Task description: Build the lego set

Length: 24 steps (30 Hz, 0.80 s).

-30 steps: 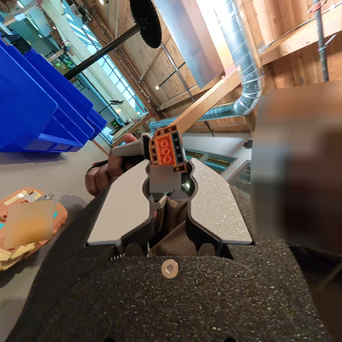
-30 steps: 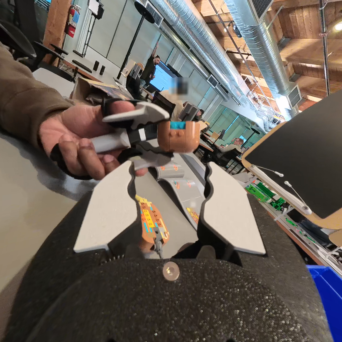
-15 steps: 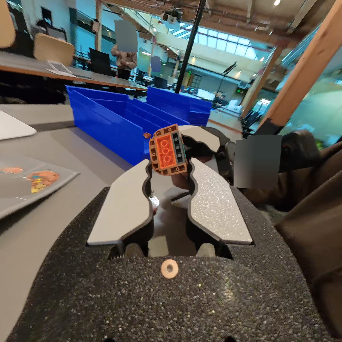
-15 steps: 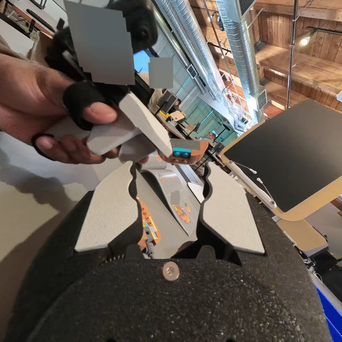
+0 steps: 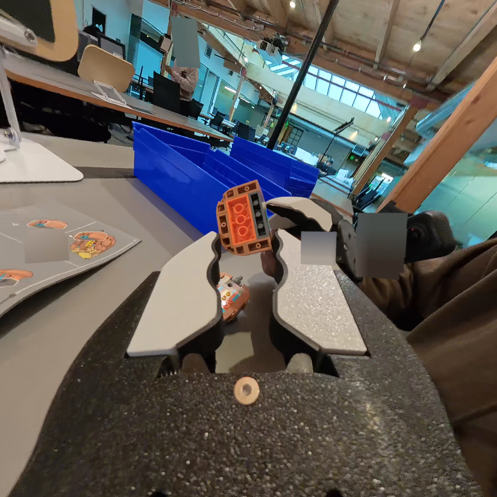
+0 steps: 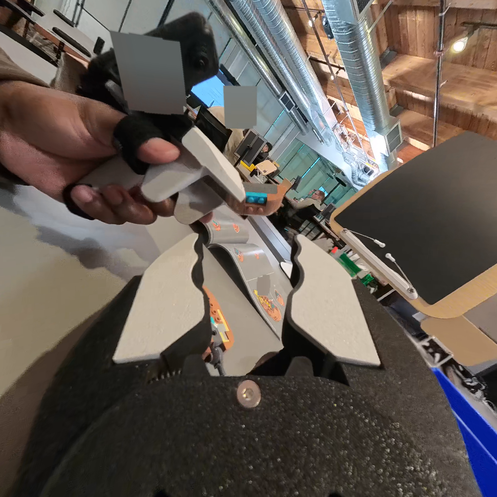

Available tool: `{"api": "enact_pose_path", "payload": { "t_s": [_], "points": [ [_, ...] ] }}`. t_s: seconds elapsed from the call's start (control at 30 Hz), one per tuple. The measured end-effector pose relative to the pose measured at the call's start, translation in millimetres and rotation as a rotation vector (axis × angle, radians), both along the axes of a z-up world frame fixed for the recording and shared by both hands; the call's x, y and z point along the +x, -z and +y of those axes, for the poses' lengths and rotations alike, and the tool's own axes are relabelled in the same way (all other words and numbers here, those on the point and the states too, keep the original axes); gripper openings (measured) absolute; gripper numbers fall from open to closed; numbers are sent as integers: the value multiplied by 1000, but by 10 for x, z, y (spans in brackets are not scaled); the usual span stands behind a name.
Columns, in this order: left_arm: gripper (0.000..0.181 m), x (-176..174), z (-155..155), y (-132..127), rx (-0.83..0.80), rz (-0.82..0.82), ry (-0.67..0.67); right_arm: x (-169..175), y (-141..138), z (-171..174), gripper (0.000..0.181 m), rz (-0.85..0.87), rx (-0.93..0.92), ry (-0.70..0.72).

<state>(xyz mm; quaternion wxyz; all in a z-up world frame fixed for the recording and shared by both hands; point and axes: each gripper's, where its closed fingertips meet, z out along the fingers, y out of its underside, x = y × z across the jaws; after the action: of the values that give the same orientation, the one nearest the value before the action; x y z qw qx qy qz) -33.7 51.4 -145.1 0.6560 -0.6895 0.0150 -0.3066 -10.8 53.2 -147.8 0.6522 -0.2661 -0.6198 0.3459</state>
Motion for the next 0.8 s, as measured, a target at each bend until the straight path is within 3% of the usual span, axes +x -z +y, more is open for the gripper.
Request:
{"api": "enact_pose_path", "payload": {
  "t_s": [0.27, 0.8],
  "points": [
    [37, -160, 64, 125, -84, -250, 55, 53, 49, 82, 63, -43, -83, -53],
    [37, -299, 133, 224, -130, -382, 80, 96, 258, 241, 63, -181, -142, -83]
  ]
}}
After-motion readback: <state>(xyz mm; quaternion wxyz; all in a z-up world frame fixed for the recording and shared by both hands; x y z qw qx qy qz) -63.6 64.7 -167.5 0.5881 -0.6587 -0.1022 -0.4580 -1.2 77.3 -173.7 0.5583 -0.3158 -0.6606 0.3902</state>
